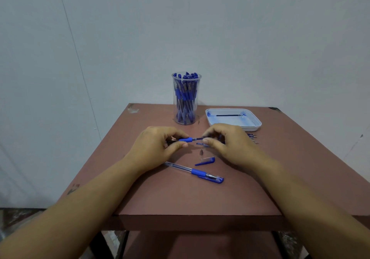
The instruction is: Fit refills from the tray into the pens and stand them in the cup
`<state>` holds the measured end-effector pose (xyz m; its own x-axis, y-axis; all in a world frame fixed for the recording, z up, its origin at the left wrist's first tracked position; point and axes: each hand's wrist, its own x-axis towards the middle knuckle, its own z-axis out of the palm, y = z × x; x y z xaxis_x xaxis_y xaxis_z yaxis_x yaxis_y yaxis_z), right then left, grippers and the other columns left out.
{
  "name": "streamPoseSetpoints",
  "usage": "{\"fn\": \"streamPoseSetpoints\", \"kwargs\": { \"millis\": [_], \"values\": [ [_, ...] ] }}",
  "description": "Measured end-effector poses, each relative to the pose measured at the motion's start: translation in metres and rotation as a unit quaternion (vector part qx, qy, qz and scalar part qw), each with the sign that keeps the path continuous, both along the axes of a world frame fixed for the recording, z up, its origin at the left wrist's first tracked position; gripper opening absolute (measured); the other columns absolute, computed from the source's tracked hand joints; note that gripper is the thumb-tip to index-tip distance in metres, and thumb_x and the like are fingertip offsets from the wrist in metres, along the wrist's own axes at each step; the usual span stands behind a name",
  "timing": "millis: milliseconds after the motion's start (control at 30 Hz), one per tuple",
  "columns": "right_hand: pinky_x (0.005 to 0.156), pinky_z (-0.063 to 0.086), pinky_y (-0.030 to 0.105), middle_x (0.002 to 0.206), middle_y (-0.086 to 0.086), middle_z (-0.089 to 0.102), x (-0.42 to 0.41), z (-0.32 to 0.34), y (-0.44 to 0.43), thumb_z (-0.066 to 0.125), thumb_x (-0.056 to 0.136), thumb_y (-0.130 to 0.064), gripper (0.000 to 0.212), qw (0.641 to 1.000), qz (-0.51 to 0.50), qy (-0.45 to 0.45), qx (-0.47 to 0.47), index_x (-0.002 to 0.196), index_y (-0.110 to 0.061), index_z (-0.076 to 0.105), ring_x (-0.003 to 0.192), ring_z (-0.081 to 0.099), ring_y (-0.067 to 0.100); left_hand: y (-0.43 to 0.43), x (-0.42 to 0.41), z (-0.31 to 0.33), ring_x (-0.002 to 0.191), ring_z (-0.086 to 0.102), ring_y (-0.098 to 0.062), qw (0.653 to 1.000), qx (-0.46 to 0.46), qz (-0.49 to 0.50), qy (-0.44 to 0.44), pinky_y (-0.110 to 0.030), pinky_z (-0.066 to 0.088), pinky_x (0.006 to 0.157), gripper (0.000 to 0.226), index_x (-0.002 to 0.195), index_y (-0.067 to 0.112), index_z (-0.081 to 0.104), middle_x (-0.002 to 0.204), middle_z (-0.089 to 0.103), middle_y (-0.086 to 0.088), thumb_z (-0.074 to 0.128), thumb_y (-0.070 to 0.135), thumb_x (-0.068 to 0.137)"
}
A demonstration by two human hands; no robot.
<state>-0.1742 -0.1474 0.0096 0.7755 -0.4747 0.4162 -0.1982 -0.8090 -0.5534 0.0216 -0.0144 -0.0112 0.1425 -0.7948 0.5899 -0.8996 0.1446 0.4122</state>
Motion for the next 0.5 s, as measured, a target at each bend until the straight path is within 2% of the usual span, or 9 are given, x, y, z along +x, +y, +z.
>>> {"fn": "streamPoseSetpoints", "kwargs": {
  "millis": [67, 200, 367, 500],
  "values": [
    [0.065, 0.039, 0.008, 0.076, -0.017, 0.064, -0.008, 0.000, -0.007, 0.070, 0.088, -0.020, 0.007, 1.000, -0.020, 0.002, -0.004, 0.090, -0.026, 0.070, 0.074, 0.057, -0.004, 0.001, 0.001, 0.000, 0.075, 0.063, -0.002, 1.000, 0.004, 0.007, 0.000, -0.017, 0.047, 0.067, 0.018, 0.102, 0.036, 0.075, 0.086, 0.072, 0.018, 0.075, 0.036, 0.084],
    [0.075, 0.045, 0.012, 0.091, -0.020, 0.067, -0.010, 0.000, -0.006, 0.075, 0.083, -0.030, 0.019, 1.000, -0.001, -0.012, -0.004, 0.097, -0.039, 0.067, 0.089, 0.060, 0.001, 0.000, 0.001, -0.002, 0.073, 0.062, -0.003, 1.000, 0.013, 0.001, -0.002, -0.019, 0.048, 0.066, 0.017, 0.101, 0.037, 0.075, 0.084, 0.072, 0.018, 0.074, 0.038, 0.084],
    [0.074, 0.043, 0.009, 0.086, -0.020, 0.069, -0.003, -0.001, -0.001, 0.073, 0.086, -0.019, 0.014, 1.000, 0.016, -0.009, -0.003, 0.093, -0.031, 0.073, 0.085, 0.062, -0.003, 0.000, 0.001, -0.002, 0.074, 0.063, -0.003, 1.000, 0.009, 0.000, 0.003, -0.023, 0.051, 0.068, 0.017, 0.100, 0.037, 0.074, 0.085, 0.072, 0.019, 0.073, 0.040, 0.083],
    [0.080, 0.053, 0.025, 0.090, -0.016, 0.071, -0.010, -0.004, -0.009, 0.074, 0.083, -0.020, 0.015, 1.000, -0.009, -0.020, -0.007, 0.091, -0.031, 0.071, 0.089, 0.065, 0.001, 0.000, 0.002, -0.003, 0.073, 0.063, -0.006, 1.000, 0.008, -0.002, 0.009, -0.028, 0.053, 0.068, 0.021, 0.100, 0.038, 0.074, 0.084, 0.072, 0.019, 0.071, 0.046, 0.082]
  ]
}}
